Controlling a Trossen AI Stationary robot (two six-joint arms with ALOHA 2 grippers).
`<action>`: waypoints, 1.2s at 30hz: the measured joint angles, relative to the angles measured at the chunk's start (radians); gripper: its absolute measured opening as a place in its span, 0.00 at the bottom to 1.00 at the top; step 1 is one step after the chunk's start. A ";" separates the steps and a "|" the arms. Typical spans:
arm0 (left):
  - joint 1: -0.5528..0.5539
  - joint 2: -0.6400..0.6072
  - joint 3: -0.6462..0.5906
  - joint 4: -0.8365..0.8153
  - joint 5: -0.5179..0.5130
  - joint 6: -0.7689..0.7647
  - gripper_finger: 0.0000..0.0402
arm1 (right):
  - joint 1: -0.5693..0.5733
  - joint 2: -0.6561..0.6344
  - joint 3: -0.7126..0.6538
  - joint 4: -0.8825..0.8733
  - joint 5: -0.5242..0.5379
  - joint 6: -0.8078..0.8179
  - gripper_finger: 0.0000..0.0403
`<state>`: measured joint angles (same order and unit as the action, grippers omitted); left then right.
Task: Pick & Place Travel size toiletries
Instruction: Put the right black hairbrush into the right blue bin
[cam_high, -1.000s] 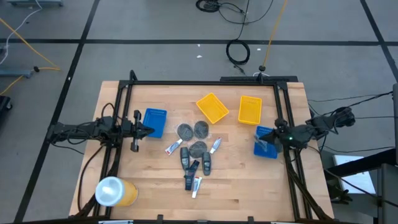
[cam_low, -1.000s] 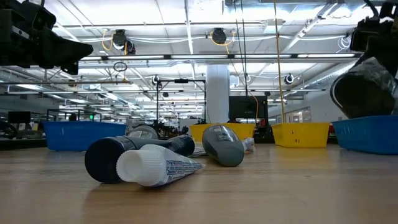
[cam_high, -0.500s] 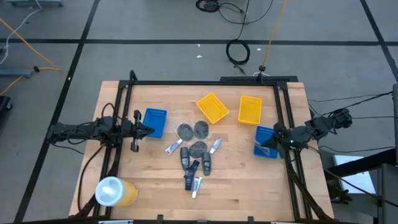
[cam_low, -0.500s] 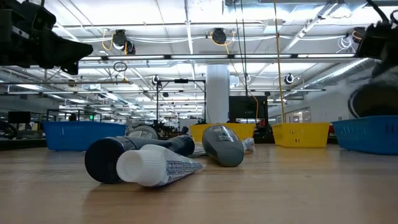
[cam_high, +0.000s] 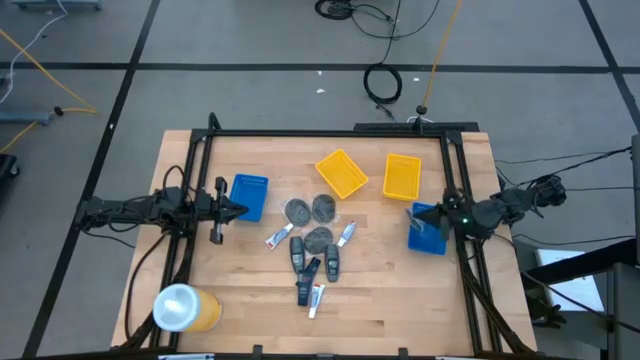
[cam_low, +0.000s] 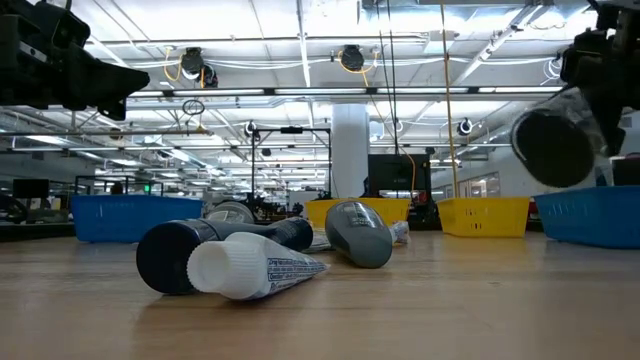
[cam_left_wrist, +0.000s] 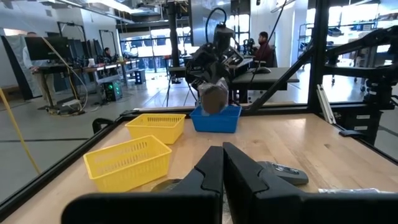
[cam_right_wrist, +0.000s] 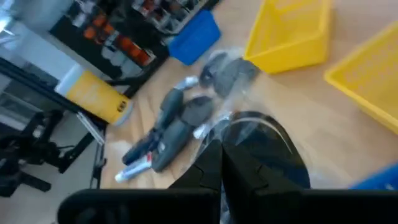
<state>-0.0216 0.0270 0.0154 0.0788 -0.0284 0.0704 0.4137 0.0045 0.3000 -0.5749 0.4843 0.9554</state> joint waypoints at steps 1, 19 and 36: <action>0.000 0.000 0.000 0.000 0.000 0.000 0.02 | 0.000 0.000 -0.010 0.020 -0.015 -0.010 0.00; 0.000 0.000 0.000 0.000 0.000 0.000 0.02 | 0.000 0.000 0.032 -0.112 -0.119 -0.011 0.00; 0.000 0.000 0.000 0.000 0.000 0.000 0.02 | 0.000 0.001 0.017 -0.264 -0.129 0.060 0.00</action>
<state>-0.0212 0.0273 0.0154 0.0792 -0.0284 0.0704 0.4141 0.0051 0.3168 -0.8392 0.3554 1.0156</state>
